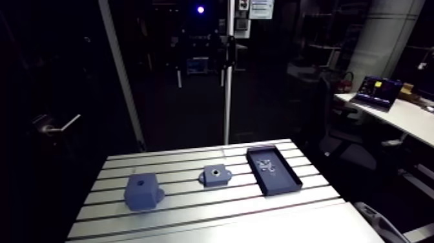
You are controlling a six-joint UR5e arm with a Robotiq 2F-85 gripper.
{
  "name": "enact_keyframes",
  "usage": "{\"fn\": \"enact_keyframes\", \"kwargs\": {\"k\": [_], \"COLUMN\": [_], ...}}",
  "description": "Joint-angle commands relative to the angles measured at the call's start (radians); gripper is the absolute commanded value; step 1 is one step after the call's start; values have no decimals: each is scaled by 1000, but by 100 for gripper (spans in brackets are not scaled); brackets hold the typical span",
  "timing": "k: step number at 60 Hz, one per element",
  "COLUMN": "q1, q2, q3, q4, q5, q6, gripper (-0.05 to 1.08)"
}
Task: Pick up the bearing and press it into the housing until flush.
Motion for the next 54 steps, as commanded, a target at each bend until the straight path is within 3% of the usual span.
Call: {"fn": "enact_keyframes", "kwargs": {"k": [1, 54], "q1": [13, 13], "q2": [-27, -28], "q3": [6, 19], "q4": [-4, -6], "q5": [4, 1], "q6": [10, 12], "gripper": [0, 0]}}
